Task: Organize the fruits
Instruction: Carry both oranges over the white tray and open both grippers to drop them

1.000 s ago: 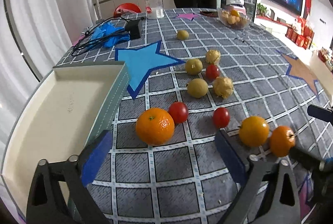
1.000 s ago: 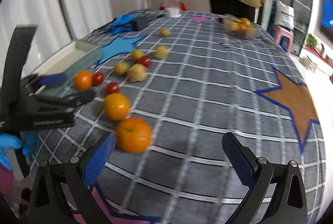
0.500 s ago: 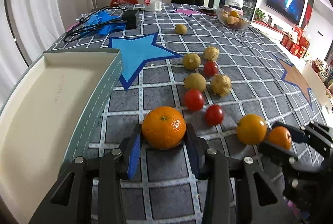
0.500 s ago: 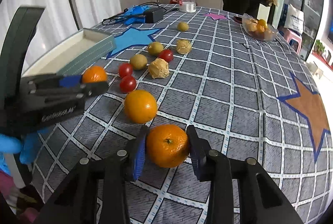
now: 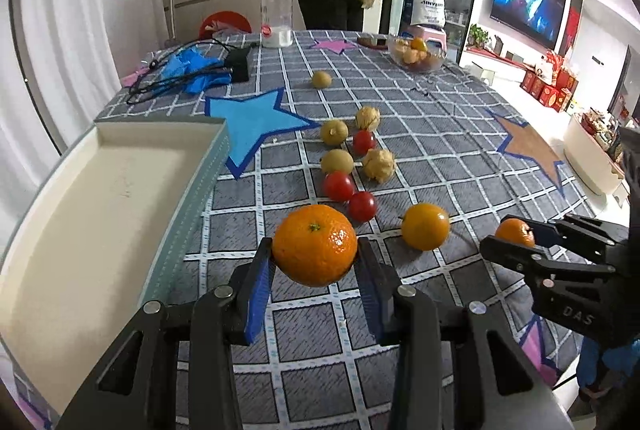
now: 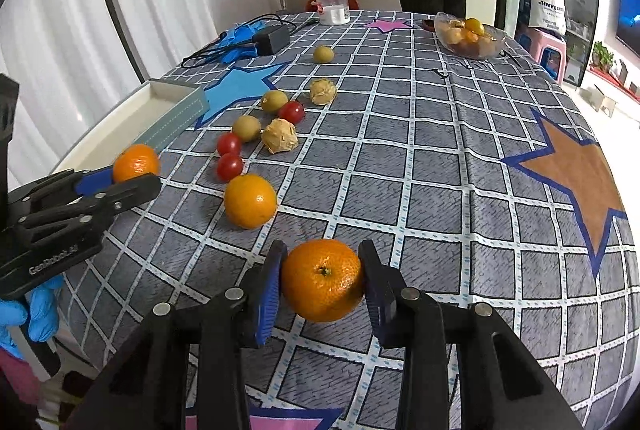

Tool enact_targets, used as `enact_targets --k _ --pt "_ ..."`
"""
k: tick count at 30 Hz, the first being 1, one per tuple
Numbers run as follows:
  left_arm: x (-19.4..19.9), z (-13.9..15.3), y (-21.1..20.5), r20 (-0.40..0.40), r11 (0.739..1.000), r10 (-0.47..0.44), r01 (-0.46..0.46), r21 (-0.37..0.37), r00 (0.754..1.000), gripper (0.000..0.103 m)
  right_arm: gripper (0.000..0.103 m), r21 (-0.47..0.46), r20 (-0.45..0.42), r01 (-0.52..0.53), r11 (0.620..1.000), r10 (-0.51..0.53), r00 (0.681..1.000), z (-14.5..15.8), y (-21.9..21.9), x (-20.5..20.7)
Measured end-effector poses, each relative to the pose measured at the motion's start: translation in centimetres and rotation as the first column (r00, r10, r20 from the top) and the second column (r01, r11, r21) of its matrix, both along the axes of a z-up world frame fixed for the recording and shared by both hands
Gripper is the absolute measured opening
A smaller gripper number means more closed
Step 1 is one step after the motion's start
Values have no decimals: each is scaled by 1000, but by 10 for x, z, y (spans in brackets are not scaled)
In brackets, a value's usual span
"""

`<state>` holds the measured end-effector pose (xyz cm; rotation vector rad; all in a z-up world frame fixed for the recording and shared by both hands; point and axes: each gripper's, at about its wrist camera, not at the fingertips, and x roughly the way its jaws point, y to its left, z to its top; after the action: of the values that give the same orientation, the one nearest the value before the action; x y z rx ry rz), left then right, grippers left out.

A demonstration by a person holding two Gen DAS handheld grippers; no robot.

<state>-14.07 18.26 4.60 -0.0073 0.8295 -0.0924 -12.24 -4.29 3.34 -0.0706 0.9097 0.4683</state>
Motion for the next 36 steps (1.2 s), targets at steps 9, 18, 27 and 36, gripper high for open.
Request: enact_targets --k 9,18,27,36 --pt "-18 17 28 34 999 43 -43 -3 999 43 38 -8 22 -41 999 42 999 19 24 -5" --pt "-32 27 88 69 987 158 -158 -8 985 43 38 -5 28 -138 990 138 990 35 83 -7" --pt "-40 12 143 52 959 284 -284 5 957 43 38 -4 20 -272 962 272 962 42 167 -7" --pt "-38 -10 173 12 936 351 -351 1 936 43 38 -5 12 -343 939 343 939 40 231 -3"
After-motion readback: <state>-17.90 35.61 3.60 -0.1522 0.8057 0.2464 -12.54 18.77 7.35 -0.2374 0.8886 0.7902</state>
